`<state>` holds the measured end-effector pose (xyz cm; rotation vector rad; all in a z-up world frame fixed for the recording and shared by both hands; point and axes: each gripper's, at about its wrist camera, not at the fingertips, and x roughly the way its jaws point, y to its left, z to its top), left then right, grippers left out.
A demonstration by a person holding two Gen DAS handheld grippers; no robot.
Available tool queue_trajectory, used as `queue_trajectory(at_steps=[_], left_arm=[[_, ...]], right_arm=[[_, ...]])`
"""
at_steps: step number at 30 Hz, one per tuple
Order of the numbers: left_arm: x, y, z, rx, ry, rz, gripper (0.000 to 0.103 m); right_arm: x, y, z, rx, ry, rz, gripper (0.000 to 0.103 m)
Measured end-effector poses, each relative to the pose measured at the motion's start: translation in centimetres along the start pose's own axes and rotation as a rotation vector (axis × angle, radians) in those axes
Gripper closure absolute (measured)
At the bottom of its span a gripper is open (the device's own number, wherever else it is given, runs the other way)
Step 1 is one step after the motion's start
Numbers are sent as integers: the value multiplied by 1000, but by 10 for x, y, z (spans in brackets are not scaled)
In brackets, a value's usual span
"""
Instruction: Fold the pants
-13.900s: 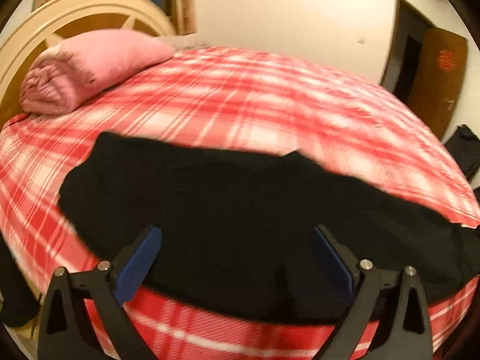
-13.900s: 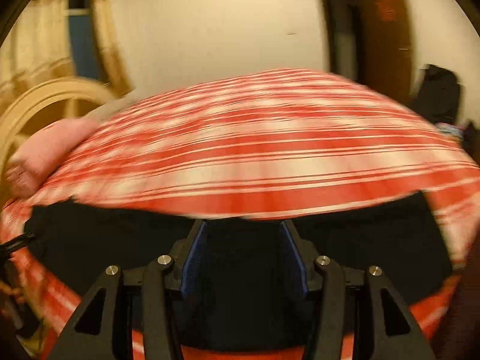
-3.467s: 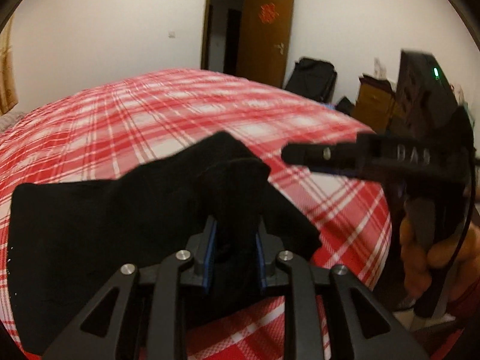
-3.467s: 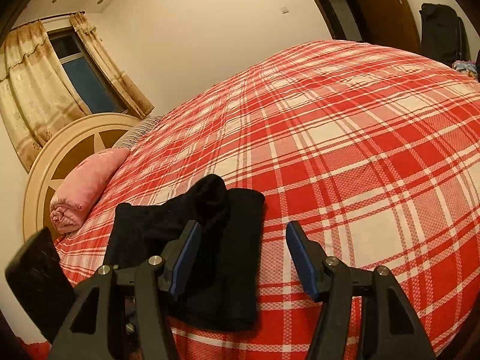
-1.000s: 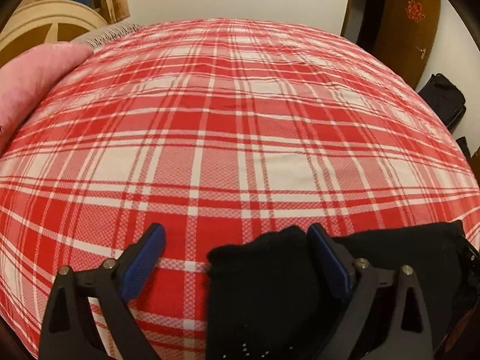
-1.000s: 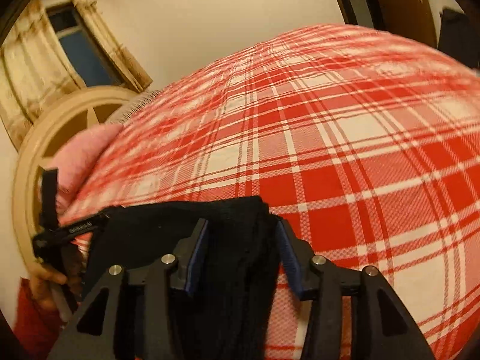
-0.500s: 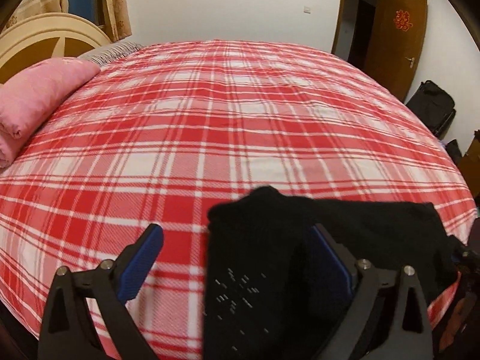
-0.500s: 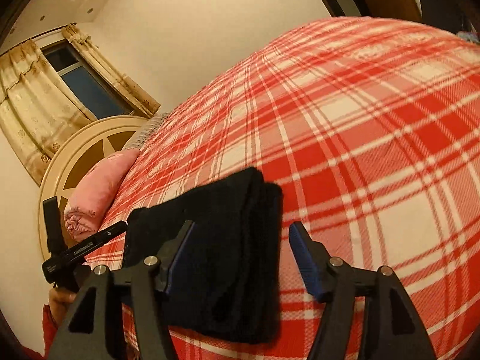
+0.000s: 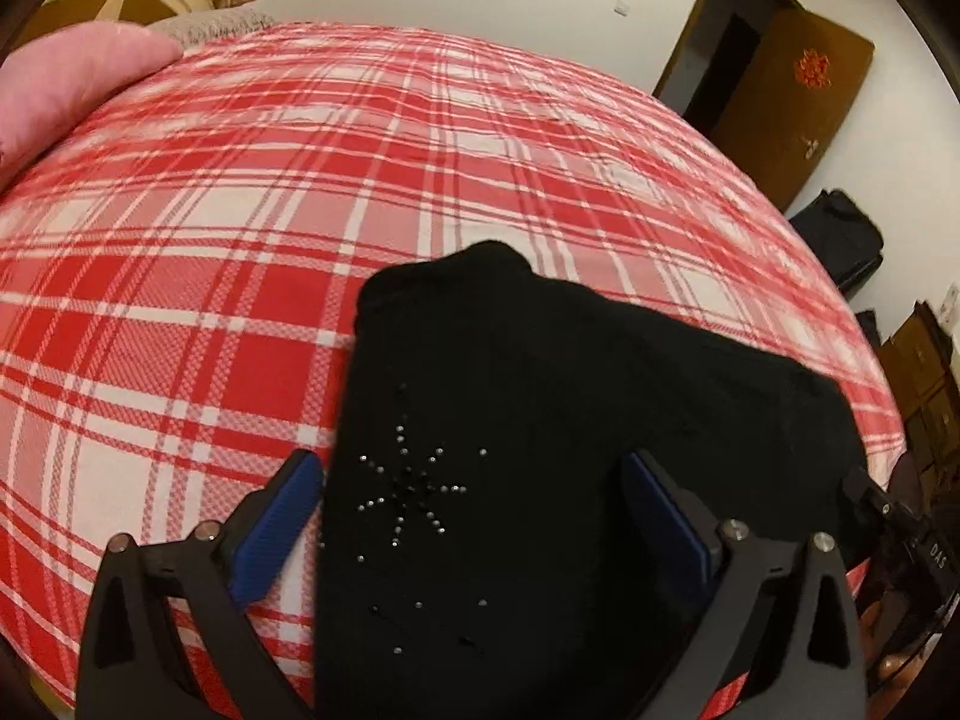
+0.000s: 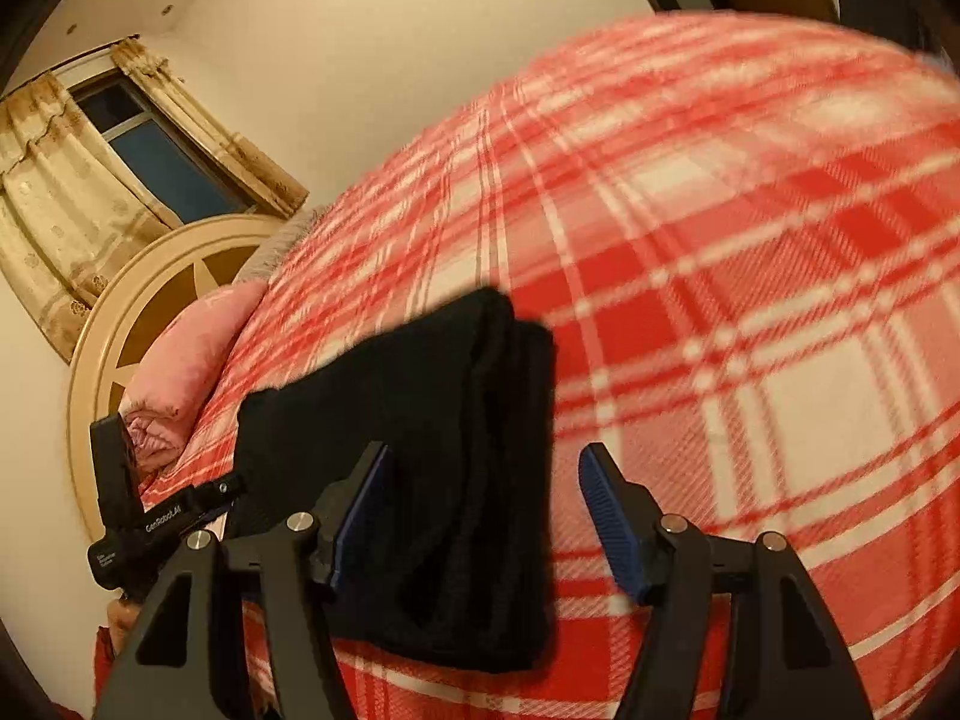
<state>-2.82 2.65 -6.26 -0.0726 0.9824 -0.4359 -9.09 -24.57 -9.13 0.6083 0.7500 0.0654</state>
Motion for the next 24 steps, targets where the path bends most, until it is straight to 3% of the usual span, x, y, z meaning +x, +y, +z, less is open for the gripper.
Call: queue_trajectory(at_steps=[3, 6, 10, 13, 16, 18, 22, 24], left_arm=[[1, -1, -1, -1, -5, 13, 0], [1, -6, -4, 6, -7, 27, 0], [1, -8, -4, 23, 8, 22, 0], [3, -8, -4, 33, 7, 31, 0], [3, -10, -5, 43, 7, 48, 0], [2, -14, -5, 52, 3, 46, 7], [-3, -24, -6, 101, -7, 22, 38], [-5, -28, -7, 110, -11, 11, 48]], right_arm=[[0, 7, -11, -33, -19, 5, 26], [3, 21, -22, -99, -15, -8, 24], [9, 37, -29, -213, -3, -90, 24], [11, 37, -28, -224, 5, -115, 29], [10, 39, -29, -260, 12, -171, 47], [8, 39, -28, -260, 19, -154, 58], [7, 42, -29, -270, 19, -164, 63], [5, 46, -30, -284, 17, -174, 67]])
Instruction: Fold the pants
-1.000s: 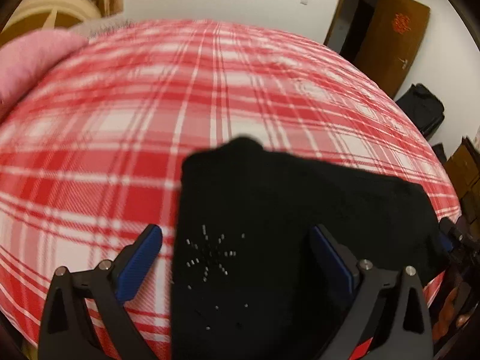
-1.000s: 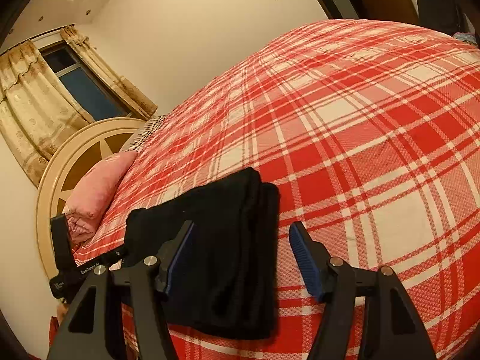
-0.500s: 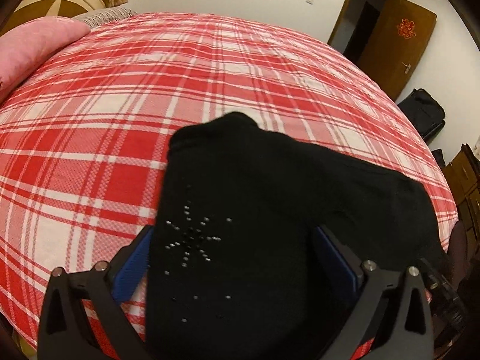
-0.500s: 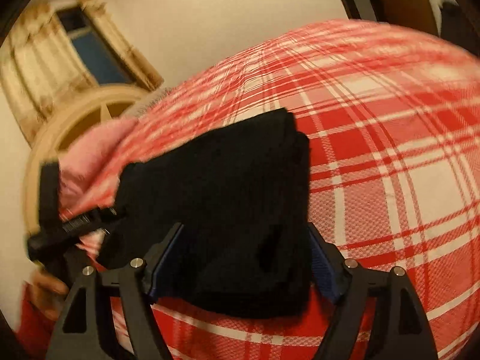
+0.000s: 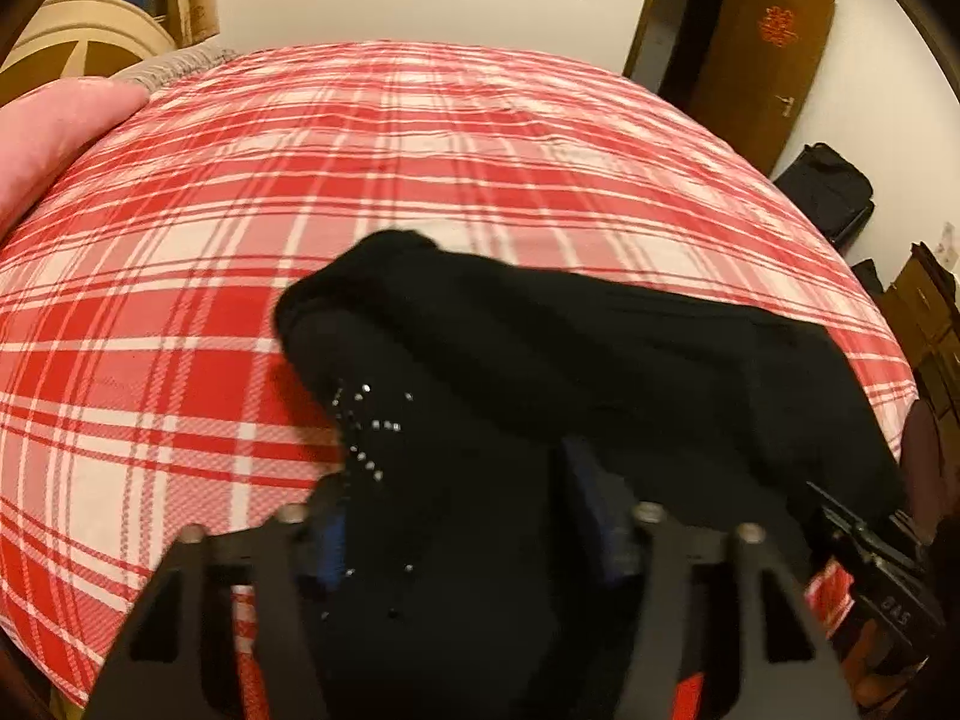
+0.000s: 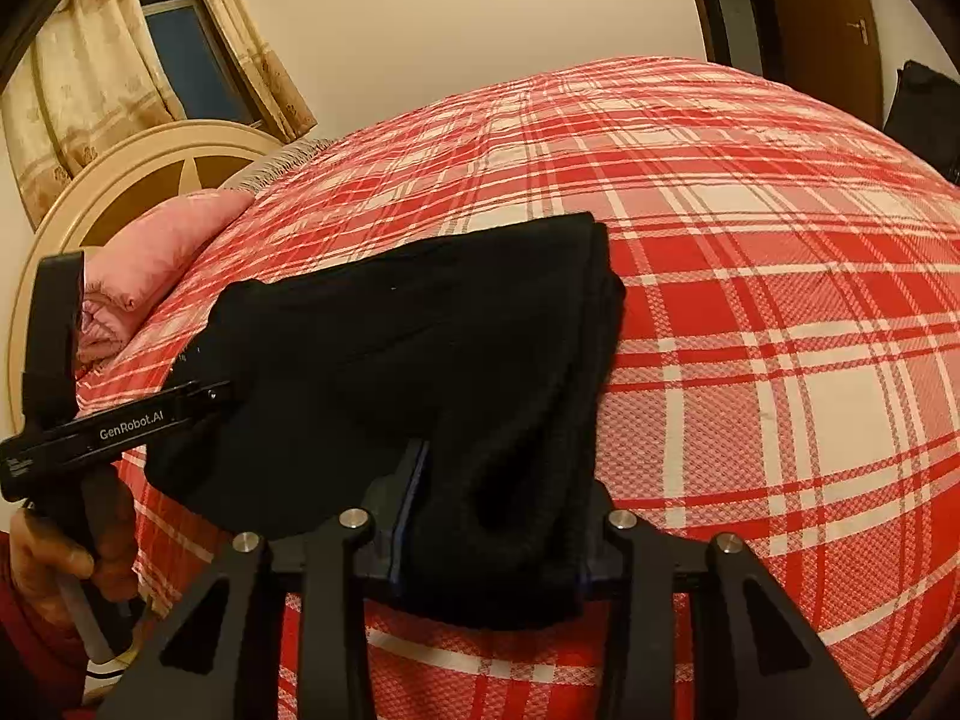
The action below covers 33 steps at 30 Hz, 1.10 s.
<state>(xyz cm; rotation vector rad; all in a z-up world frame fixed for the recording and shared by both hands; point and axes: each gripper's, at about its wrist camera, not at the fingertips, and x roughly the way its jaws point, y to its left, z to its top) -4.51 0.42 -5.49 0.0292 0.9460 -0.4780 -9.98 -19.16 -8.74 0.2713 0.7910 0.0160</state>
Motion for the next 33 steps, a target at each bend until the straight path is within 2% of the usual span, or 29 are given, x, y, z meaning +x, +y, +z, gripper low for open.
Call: queue_trajectory(at_steps=[5, 8, 17, 23, 33], left_arm=[[-5, -3, 3, 9, -20, 31, 72], [-6, 0, 4, 1, -19, 34, 77], [-15, 0, 4, 9, -36, 43, 80], [-26, -1, 11, 17, -70, 47, 81], [-45, 28, 30, -40, -138, 98, 81]], right_arm=[[-4, 8, 1, -40, -9, -32, 71], [-8, 11, 3, -58, -18, -42, 72], [-20, 22, 8, -98, -54, -60, 74], [-34, 36, 22, -135, -106, -51, 74], [-32, 67, 48, -220, -155, -1, 74]])
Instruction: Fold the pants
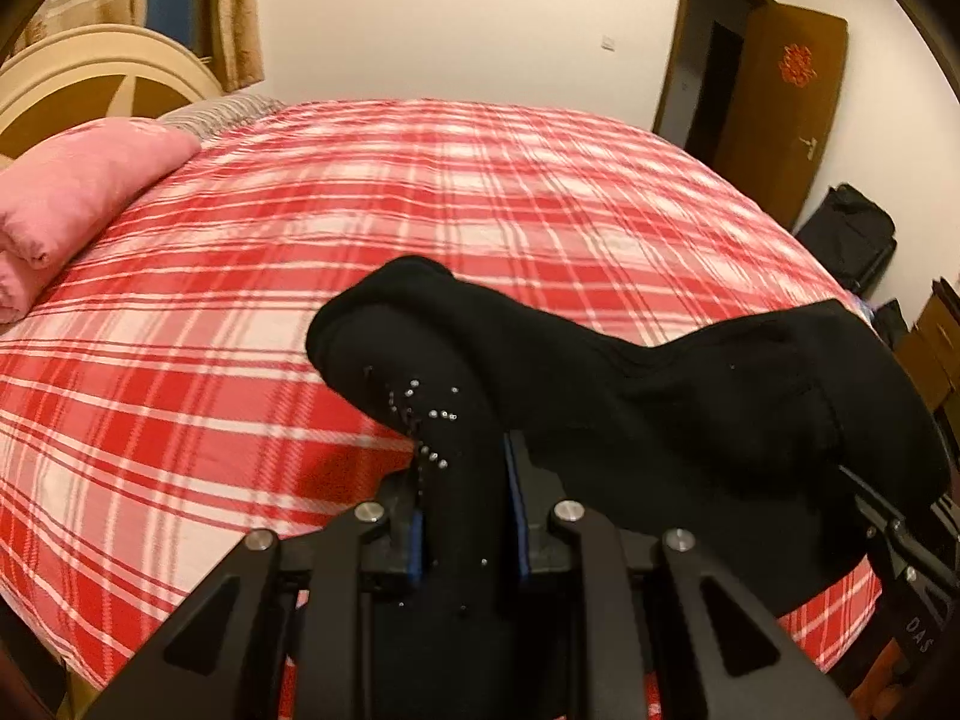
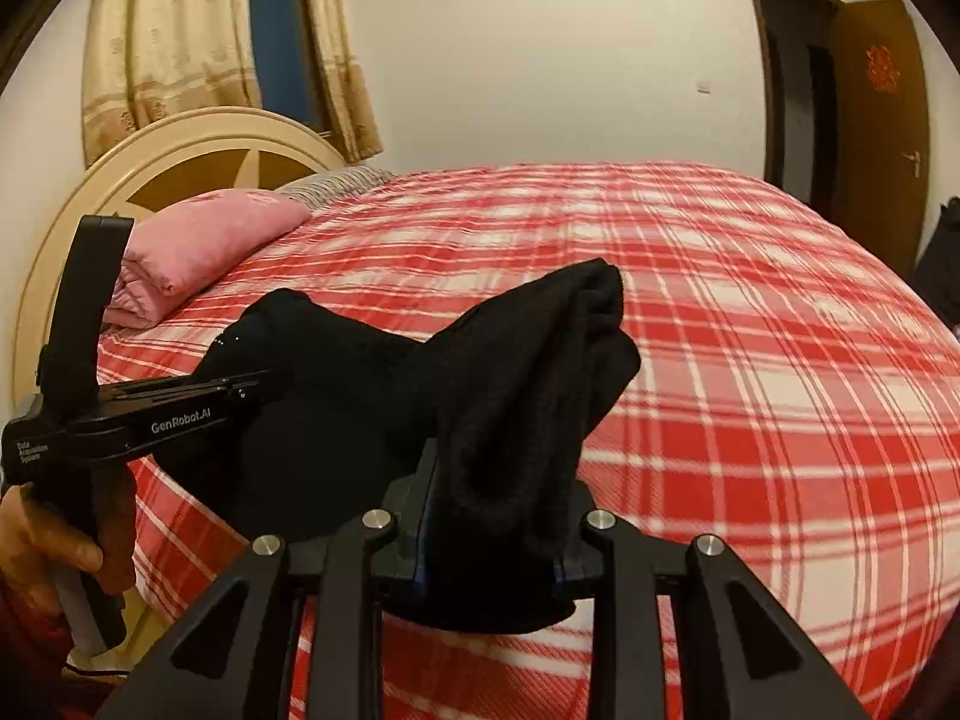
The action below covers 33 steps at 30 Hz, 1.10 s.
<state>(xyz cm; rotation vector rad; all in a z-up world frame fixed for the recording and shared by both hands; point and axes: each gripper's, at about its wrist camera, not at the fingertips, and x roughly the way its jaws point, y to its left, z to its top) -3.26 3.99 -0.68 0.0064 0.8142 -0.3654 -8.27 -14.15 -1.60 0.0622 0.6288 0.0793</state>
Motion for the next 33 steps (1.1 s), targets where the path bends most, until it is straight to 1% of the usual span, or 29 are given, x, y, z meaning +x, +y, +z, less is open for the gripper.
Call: queue_trajectory(at_steps=[8, 12, 15, 19, 24, 29, 33], left_arm=[[-2, 26, 10, -47, -32, 40, 81], [-3, 46, 17, -89, -45, 56, 81], [-3, 64, 23, -119, -57, 84, 81], [-5, 89, 34, -152, -84, 140, 81], [-3, 122, 46, -194, -114, 218, 81], [5, 155, 62, -217, -142, 310, 81], [24, 177, 70, -225, -140, 362, 81]], right_arm=[[13, 17, 24, -49, -23, 37, 74], [25, 26, 37, -70, -26, 68, 74], [37, 34, 50, -97, -33, 96, 74], [56, 44, 68, -131, -46, 138, 74], [94, 58, 95, -163, -47, 190, 74], [133, 84, 115, -234, -60, 204, 74], [172, 99, 122, -289, -40, 196, 74]])
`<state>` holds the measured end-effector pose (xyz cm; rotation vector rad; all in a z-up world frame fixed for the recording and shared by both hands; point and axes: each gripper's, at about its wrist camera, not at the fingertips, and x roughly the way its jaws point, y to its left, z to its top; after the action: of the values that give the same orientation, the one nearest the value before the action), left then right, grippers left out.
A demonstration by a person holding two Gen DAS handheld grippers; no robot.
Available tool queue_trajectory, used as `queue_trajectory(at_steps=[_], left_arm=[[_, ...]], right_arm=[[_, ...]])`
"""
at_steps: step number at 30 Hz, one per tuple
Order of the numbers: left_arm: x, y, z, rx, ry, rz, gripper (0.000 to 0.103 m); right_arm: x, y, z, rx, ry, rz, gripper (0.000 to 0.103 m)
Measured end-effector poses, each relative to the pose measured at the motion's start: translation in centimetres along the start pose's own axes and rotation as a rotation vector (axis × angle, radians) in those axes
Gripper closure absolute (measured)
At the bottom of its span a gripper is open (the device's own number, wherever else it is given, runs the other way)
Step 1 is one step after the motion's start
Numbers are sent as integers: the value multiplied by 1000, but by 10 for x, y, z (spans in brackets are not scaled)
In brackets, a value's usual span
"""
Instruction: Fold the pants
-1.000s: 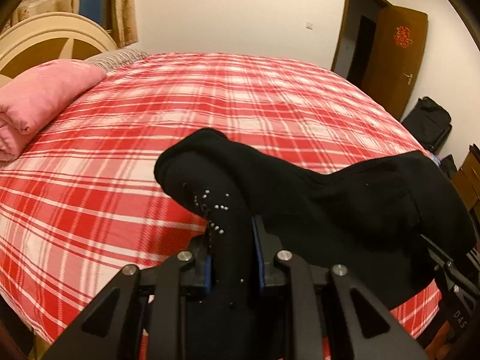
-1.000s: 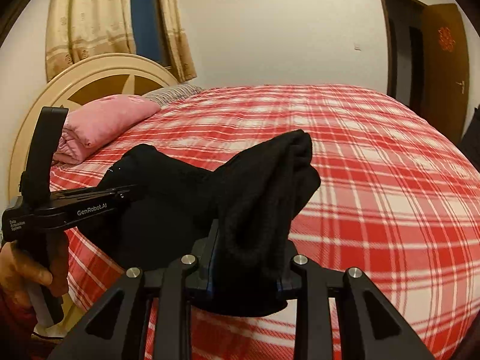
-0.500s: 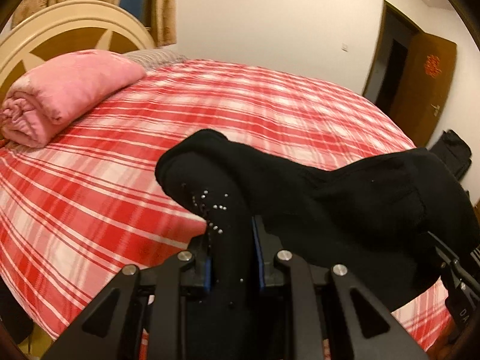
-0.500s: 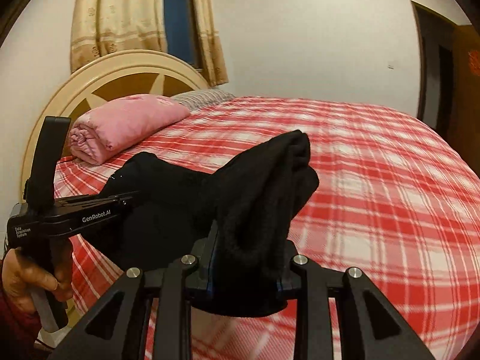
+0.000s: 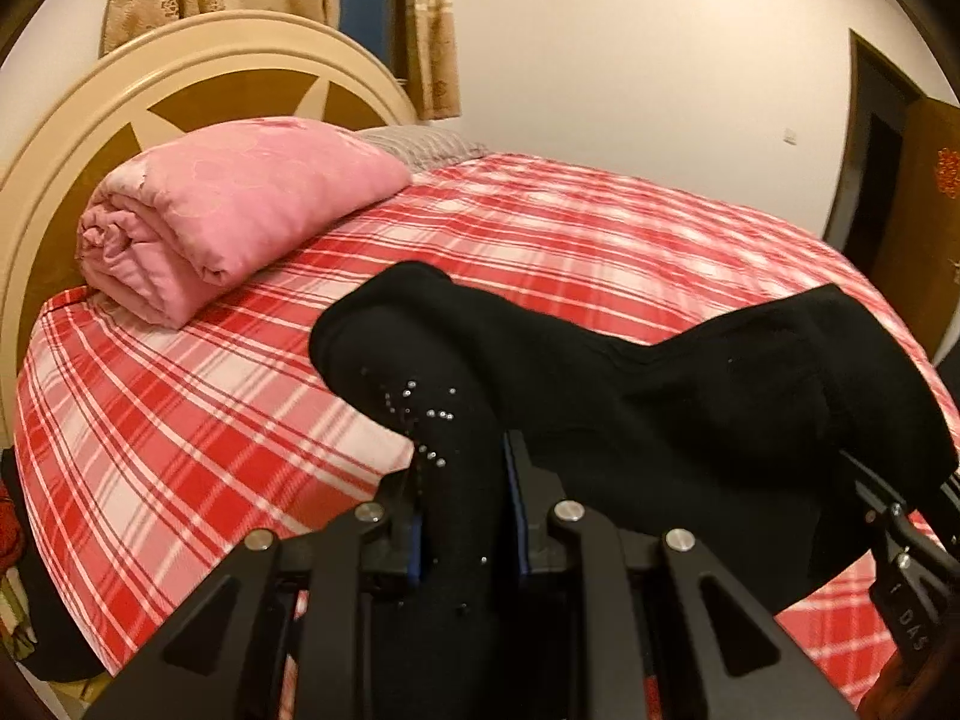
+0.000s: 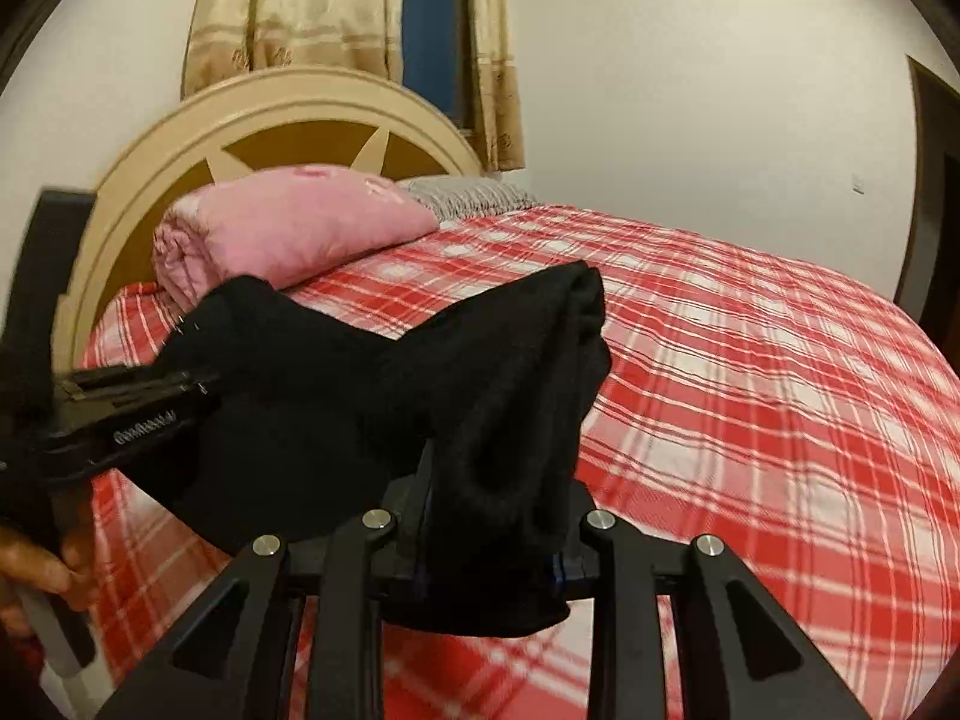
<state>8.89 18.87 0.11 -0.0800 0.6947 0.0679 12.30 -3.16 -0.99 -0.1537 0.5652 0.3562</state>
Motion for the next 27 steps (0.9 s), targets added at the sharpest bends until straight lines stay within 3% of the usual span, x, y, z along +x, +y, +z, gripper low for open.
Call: queue_trajectory(at_steps=[6, 10, 12, 14, 17, 20, 24, 27], left_arm=[[51, 12, -8, -18, 82, 43, 81], [65, 16, -16, -17, 114, 55, 78], [68, 22, -18, -39, 129, 49, 70], [70, 29, -18, -60, 140, 64, 43], [71, 47, -17, -67, 173, 106, 16], [62, 71, -18, -108, 190, 124, 2], [41, 104, -24, -167, 179, 157, 1], [28, 114, -29, -175, 154, 259, 2]], right_arm=[[69, -3, -11, -64, 119, -38, 74], [95, -6, -25, -90, 181, -71, 74], [100, -10, -30, -82, 202, -65, 74], [101, -13, -30, -76, 210, -57, 72], [103, -18, -31, -60, 221, -38, 65], [101, -28, -31, -16, 227, -30, 44], [75, -46, -25, 75, 158, -14, 44], [39, -58, -21, 157, 48, -51, 44]])
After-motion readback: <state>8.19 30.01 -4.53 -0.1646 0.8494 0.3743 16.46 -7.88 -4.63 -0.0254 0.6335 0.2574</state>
